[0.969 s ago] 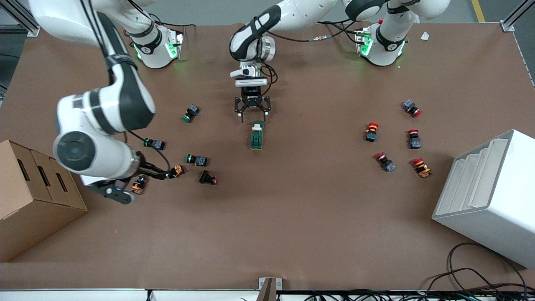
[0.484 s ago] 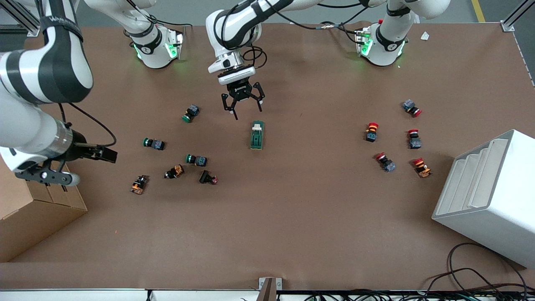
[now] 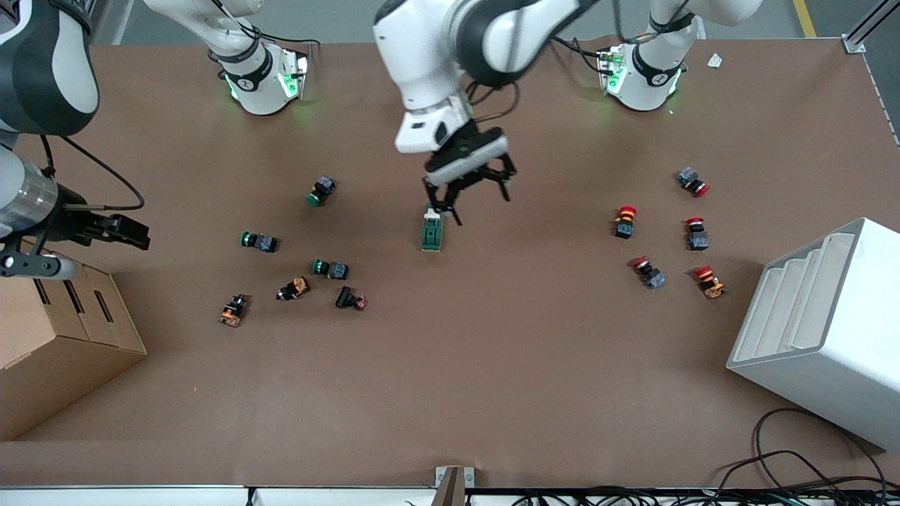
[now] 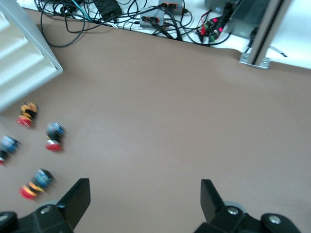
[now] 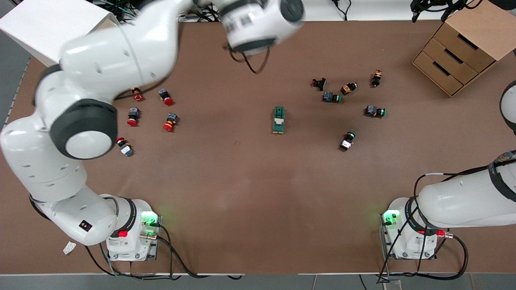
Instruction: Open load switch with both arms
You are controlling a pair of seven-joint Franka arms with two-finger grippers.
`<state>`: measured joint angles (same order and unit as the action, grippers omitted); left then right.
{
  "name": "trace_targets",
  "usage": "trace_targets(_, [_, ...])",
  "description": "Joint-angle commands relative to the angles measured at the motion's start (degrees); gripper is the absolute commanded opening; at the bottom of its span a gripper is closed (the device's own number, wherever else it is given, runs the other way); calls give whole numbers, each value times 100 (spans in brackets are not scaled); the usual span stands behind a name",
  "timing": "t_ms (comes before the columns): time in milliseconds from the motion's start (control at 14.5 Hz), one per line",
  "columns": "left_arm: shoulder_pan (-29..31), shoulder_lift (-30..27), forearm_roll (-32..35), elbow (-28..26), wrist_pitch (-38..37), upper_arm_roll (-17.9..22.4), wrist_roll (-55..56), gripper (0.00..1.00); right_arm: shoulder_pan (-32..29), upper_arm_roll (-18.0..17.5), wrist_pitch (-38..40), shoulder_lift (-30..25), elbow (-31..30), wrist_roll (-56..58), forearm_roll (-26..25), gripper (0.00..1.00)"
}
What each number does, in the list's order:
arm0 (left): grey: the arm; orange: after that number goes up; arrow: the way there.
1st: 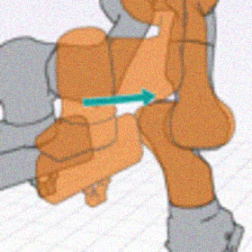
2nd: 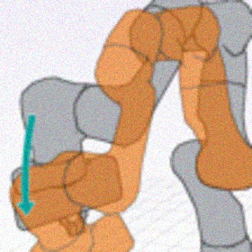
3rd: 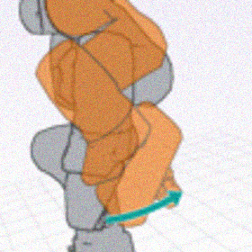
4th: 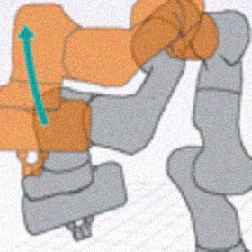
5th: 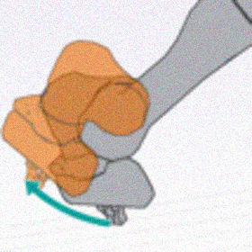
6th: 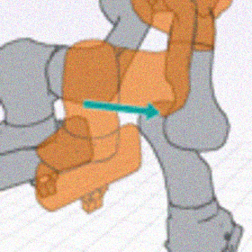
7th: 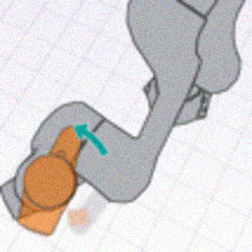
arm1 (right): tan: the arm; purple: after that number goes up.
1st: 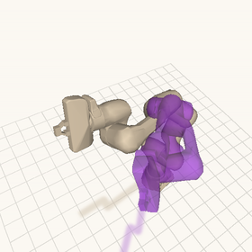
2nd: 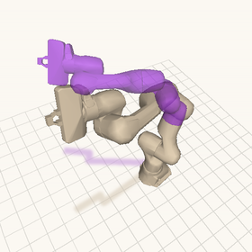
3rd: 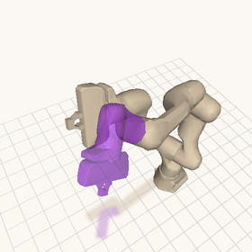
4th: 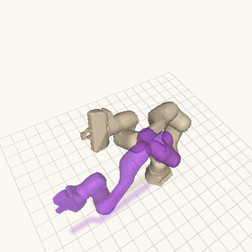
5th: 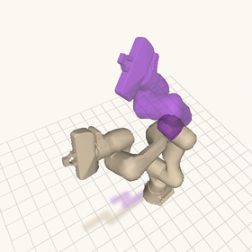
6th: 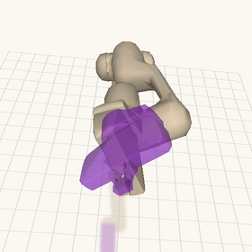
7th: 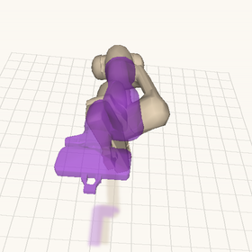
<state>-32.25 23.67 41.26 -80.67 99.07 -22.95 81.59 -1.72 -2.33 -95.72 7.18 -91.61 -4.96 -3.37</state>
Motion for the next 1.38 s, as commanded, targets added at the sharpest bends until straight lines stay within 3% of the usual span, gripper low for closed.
trace_targets(0, [910, -493, -661, -89, 34, -52, -1378, 100, -39, -101, -44, -664, -664, 39, -84, 100])
trace_targets(277, [2370, -670, -2180, 244, 16, -61, -2802, 100, 13, -92, 421, -1121, -718, 39, -84, 100])
trace_targets(553, [3460, -1187, -3322, 148, -1, 27, -4261, 100, 49, 5, 974, -1263, -324, 39, -23, 100])
trace_targets(692, [3568, -1643, -3913, -210, -115, 569, -5052, 100, 31, 5, 1029, -1254, -252, 39, -14, 100])
trace_targets(899, [3568, -2250, -3959, -756, -387, 1001, -6063, 100, 31, -4, 967, -1227, -243, 39, 38, 100])
trace_targets(1038, [3577, -2628, -3968, -1116, -519, 1265, -6871, 100, -4, 5, 923, -1219, -209, 39, 371, 100])
trace_targets(1314, [3472, -3305, -4178, -1731, -749, 1757, -7815, 100, 5, -4, 914, -1184, -59, 57, 302, 100])
